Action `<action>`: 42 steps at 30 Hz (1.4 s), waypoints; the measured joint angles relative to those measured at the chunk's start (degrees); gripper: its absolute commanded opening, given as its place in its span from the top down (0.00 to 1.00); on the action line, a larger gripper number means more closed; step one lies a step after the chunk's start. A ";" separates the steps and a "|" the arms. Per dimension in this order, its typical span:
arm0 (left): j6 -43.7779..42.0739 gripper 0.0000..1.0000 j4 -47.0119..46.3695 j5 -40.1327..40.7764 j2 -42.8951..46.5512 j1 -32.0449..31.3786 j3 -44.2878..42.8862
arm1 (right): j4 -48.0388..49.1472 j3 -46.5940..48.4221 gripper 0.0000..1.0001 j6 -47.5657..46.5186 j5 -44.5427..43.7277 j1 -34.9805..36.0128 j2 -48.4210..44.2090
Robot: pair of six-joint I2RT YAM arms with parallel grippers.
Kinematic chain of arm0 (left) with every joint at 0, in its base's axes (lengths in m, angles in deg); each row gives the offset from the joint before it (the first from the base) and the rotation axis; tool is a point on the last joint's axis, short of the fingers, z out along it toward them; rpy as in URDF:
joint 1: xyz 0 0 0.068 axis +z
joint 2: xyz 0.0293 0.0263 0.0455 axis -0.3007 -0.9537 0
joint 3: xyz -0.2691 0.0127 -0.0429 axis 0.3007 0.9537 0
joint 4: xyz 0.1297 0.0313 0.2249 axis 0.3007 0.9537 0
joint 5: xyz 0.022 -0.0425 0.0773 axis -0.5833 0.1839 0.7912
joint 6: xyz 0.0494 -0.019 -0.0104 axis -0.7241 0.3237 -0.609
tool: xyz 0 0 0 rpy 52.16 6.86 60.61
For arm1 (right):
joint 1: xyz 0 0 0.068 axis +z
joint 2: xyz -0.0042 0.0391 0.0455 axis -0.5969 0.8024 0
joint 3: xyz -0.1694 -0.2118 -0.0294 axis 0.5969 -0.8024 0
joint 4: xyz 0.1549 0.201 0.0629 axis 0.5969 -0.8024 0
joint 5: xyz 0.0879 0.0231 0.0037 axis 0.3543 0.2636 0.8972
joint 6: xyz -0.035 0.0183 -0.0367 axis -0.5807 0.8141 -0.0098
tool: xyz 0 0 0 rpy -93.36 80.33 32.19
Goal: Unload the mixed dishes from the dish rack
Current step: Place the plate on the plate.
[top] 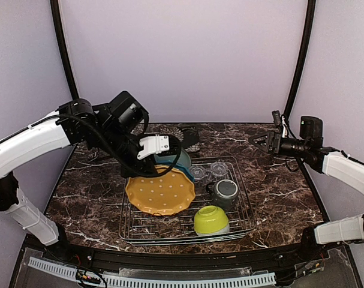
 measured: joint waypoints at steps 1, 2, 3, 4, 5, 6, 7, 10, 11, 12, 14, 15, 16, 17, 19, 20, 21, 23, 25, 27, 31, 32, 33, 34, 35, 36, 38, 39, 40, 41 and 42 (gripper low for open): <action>0.02 0.99 -0.11 -0.09 0.55 0.00 -0.11 | 0.02 0.00 0.01 0.04 0.02 0.00 0.00; 0.02 0.99 -0.22 -0.17 1.11 0.00 -0.39 | 0.07 0.00 0.01 0.20 0.02 0.00 0.00; 0.02 0.99 -0.31 -0.20 1.33 0.00 -0.52 | 0.13 0.00 0.01 0.22 0.02 0.00 0.02; 0.11 0.99 -0.44 -0.26 1.66 0.00 -0.81 | 0.15 0.00 0.01 0.35 0.02 0.00 0.00; 0.31 0.99 -0.59 -0.37 1.88 0.00 -1.18 | 0.15 0.00 0.01 0.42 0.00 0.00 0.00; 0.55 0.99 -0.70 -0.70 1.97 0.00 -1.49 | 0.17 0.00 0.01 0.46 0.00 0.00 0.00; 0.92 0.99 -1.01 -1.40 2.10 0.00 -1.68 | 0.15 0.00 0.01 0.57 0.00 0.00 0.00; 1.44 0.99 -1.18 -2.93 2.45 -0.17 -1.68 | 0.15 0.00 0.01 0.63 0.02 0.00 0.00; 1.51 0.99 -1.09 -3.30 2.51 -0.17 -1.70 | 0.17 0.00 0.01 0.66 0.00 0.00 0.00; 1.66 0.99 -1.09 -3.67 2.56 -0.17 -1.70 | 0.17 0.00 0.01 0.68 0.00 0.00 0.00; 2.01 0.99 -1.27 -4.52 2.60 -0.09 -1.68 | 0.17 0.00 0.01 0.68 0.00 0.02 0.00; 2.19 0.99 -1.44 -5.11 2.69 0.09 -1.70 | 0.17 0.00 0.01 0.70 0.00 0.00 0.00; 2.38 0.99 -1.64 -5.84 2.75 0.33 -1.70 | 0.22 -0.02 0.01 0.74 0.00 0.00 0.00; 2.58 0.99 -1.86 -6.67 2.86 0.70 -1.70 | 0.28 -0.02 0.01 0.79 0.02 0.00 0.02; 2.99 0.99 -2.36 -8.26 3.08 1.64 -1.70 | 0.59 -0.04 0.01 0.83 0.02 0.00 0.02; 3.30 0.99 -2.64 -9.07 3.23 2.32 -1.70 | 0.70 -0.07 0.01 0.83 0.02 0.00 0.02; 3.72 0.99 -2.99 -9.86 3.39 3.08 -1.70 | 0.83 -0.09 0.01 0.85 0.02 0.00 0.02; 4.66 0.99 -3.80 -11.17 3.65 4.66 -1.70 | 1.01 -0.13 0.02 0.87 0.02 0.00 0.02; 6.03 0.99 -5.14 -12.74 3.85 6.64 -1.70 | 1.03 -0.15 0.01 0.87 0.02 0.00 0.02; 7.54 0.99 -6.64 -14.03 3.96 8.59 -1.70 | 1.05 -0.15 0.01 0.87 0.02 0.00 0.02; 10.99 0.99 -11.02 -16.04 4.28 12.66 -1.70 | 1.42 -0.24 0.01 0.98 0.02 0.00 0.26; 11.82 0.99 -12.04 -16.26 4.35 13.51 -1.70 | 1.49 -0.26 0.01 1.03 0.02 0.00 0.42; 13.05 0.99 -13.46 -16.63 4.42 14.71 -1.70 | 1.57 -0.33 0.01 1.07 0.02 0.00 0.55; 14.19 0.99 -14.75 -16.98 4.42 15.80 -1.79 | 1.68 -0.44 0.01 1.14 0.02 0.00 0.66; 15.58 0.99 -16.11 -17.38 4.42 16.96 -1.90 | 1.75 -0.50 0.01 1.25 0.04 0.00 0.81; 17.22 0.99 -17.64 -17.84 4.37 18.32 -1.99 | 1.88 -0.52 0.01 1.27 0.04 0.00 0.94; 20.92 0.99 -20.48 -18.40 4.13 21.24 -2.56 | 1.90 -0.55 0.01 1.27 0.04 0.00 1.01; 22.97 0.99 -22.14 -18.49 3.87 22.64 -2.84 | 1.92 -0.55 0.01 1.27 0.04 0.00 1.03; 25.51 0.99 -24.13 -18.75 3.34 24.65 -3.39 | 1.97 -0.55 0.01 1.27 0.04 0.00 1.03; 27.76 0.99 -26.18 -18.71 2.80 26.27 -3.72 | 1.95 -0.57 0.01 1.27 0.02 0.00 1.03; 29.88 0.99 -28.00 -18.62 2.19 27.89 -3.98 | 1.97 -0.57 0.01 1.25 0.02 0.00 1.03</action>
